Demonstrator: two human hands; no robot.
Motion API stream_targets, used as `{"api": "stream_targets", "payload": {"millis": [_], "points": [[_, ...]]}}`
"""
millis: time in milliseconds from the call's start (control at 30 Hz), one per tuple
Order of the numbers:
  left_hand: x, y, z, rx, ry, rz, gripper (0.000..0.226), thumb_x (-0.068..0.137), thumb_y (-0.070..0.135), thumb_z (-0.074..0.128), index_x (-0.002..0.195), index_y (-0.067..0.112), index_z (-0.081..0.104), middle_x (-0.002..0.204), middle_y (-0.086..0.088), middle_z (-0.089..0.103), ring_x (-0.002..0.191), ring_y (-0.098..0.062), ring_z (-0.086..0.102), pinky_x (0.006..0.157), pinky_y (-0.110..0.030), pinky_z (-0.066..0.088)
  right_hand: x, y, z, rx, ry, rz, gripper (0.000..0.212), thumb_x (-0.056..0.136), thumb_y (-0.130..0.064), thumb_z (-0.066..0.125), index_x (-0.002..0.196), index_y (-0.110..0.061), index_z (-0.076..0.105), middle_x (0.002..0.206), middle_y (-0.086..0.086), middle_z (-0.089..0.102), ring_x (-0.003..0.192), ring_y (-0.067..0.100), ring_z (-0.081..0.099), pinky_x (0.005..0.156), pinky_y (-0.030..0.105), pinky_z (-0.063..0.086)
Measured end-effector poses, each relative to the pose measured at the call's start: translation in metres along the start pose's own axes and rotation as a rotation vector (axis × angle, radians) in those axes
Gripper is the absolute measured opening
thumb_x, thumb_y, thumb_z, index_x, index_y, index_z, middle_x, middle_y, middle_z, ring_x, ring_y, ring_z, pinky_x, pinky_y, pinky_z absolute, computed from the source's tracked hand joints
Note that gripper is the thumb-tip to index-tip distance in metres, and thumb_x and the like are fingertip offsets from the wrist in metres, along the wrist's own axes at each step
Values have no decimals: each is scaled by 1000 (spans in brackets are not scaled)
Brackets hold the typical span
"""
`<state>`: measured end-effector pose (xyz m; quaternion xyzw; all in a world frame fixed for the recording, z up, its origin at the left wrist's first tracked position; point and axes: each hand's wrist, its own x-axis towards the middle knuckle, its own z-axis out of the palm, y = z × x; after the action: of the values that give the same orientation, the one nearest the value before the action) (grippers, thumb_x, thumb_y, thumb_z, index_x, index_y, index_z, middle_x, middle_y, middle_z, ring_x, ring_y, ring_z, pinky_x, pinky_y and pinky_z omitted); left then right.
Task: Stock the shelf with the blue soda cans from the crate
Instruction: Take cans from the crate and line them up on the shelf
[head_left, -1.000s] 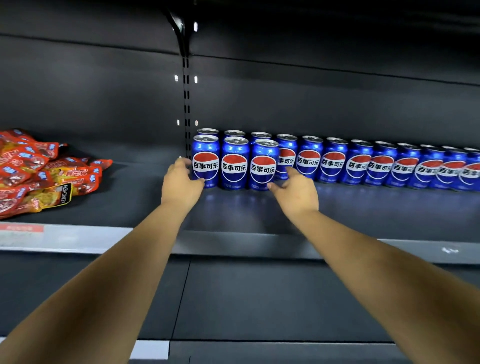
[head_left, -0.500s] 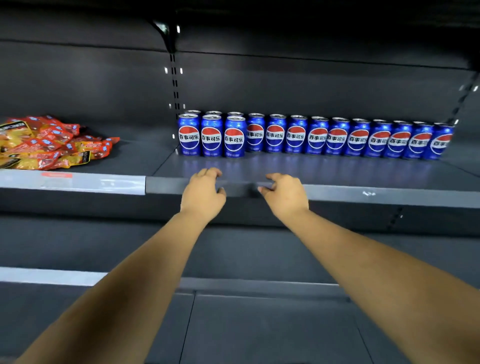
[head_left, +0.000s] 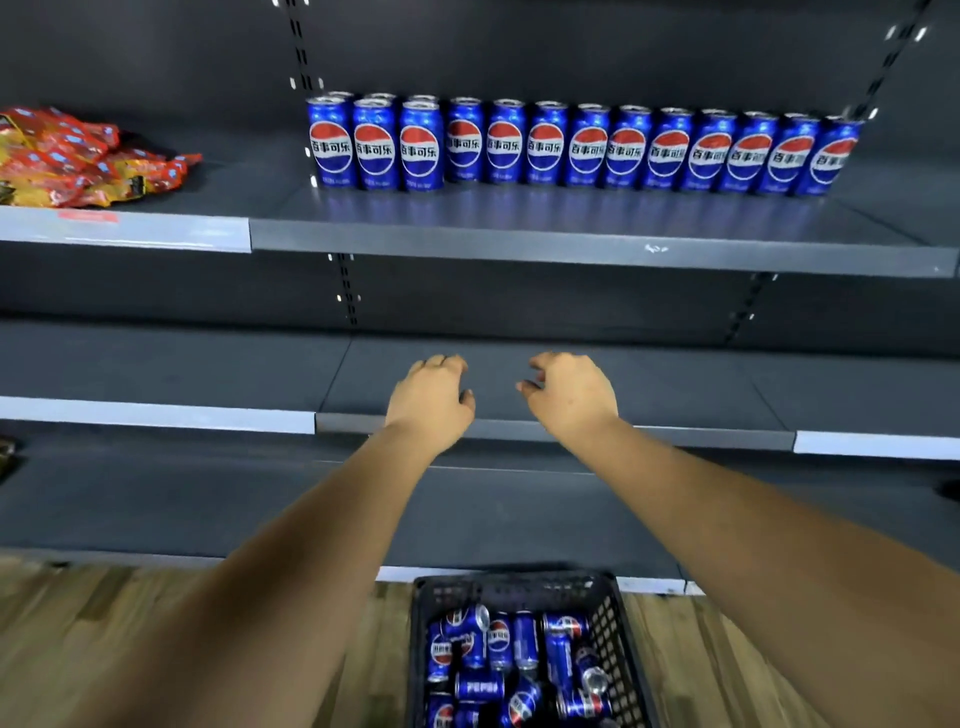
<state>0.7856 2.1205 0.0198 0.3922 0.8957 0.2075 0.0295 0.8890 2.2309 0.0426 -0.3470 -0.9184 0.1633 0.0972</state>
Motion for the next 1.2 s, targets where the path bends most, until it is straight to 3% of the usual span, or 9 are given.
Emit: {"api": "stream_targets", "payload": {"millis": [167,367,567,767,1000,1200], "points": [[-19,19,29,55,-88,62,37,98,26,42,130,9,47,130,-9,51,122,-25,43,98,-36,40,-21,16,10,-46,-37,33,29,96,-32,48,106,-6,56,107,10,63,95,29,60,72,32,47],[-32,15,64,162,-201,121,41,97,28,40,133,10,42,133,-9,49,124,-27,42,99,-37,36,-41,30,43,-51,-104,57,28,97,-31,47,109,-7,54,104,12,63,96,32,60,68,32,43],[-45,1,103,193,-279,149,42,100,33,37,133,8,42,132,-12,49,123,-29,42,96,-37,37,-59,45,90,-82,-191,98,33,95,-20,48,125,-10,53,120,11,61,109,29,58,86,36,50],[-51,-11,155,223,-348,167,41,100,35,35,130,8,45,129,-13,52,120,-29,46,96,-38,37,-72,71,134,-90,-280,137,38,92,-14,48,130,-14,51,126,10,58,112,28,57,89,36,49],[-47,-24,270,215,-438,138,36,94,26,46,126,9,44,129,-11,51,120,-30,46,93,-37,40,-70,135,230,-73,-424,171,27,88,-15,50,114,-10,55,115,14,62,106,32,58,77,30,43],[-58,-73,410,205,-503,97,36,90,23,50,123,8,47,126,-12,53,119,-31,46,94,-37,40,-69,209,366,-72,-490,212,31,83,-10,51,114,-11,59,115,14,62,107,32,58,82,32,46]]}}
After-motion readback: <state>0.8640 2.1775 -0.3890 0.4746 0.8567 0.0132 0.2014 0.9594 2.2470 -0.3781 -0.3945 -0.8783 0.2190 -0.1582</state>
